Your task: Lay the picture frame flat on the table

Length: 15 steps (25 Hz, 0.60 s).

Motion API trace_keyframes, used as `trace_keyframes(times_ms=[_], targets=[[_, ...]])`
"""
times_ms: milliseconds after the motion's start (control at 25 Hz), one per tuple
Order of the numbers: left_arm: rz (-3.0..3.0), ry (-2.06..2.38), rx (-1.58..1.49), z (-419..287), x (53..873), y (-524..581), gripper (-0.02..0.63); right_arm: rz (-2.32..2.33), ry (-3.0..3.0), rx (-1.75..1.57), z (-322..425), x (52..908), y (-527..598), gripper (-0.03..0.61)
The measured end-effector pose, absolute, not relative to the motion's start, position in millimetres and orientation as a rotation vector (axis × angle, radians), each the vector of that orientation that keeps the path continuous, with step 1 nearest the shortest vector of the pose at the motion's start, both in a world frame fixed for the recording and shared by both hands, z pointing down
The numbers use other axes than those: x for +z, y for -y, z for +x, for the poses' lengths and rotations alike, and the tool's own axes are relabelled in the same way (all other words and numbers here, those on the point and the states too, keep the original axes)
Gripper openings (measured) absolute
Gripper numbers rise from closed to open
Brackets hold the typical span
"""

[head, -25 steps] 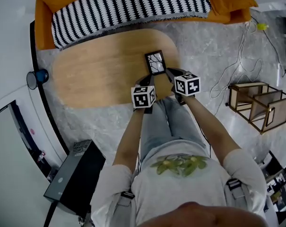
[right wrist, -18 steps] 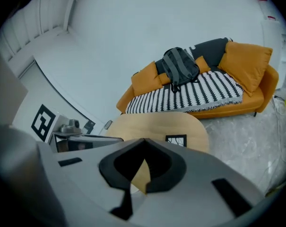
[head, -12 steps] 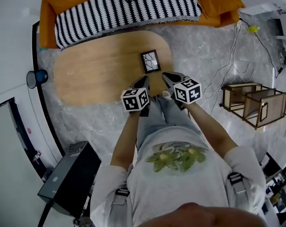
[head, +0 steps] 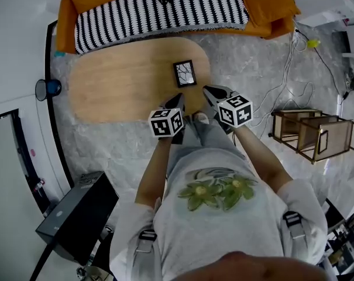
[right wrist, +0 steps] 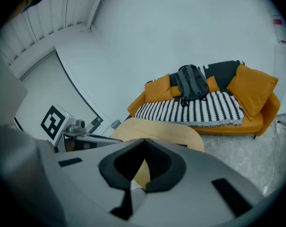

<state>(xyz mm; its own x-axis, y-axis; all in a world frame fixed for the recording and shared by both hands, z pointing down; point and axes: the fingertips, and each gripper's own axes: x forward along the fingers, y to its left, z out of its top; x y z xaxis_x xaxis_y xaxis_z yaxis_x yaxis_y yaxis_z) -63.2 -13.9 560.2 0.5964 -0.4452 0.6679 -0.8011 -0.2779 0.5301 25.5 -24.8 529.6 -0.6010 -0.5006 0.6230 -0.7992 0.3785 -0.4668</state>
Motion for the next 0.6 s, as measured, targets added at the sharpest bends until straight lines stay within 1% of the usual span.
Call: trace_keyframes(times_ms=[600], targets=[[2.005,1.023,0.487,-53.3,527.2,6.1,0.014,1.100,2.320,1.020,36.2,502.0,7.9,0.006]])
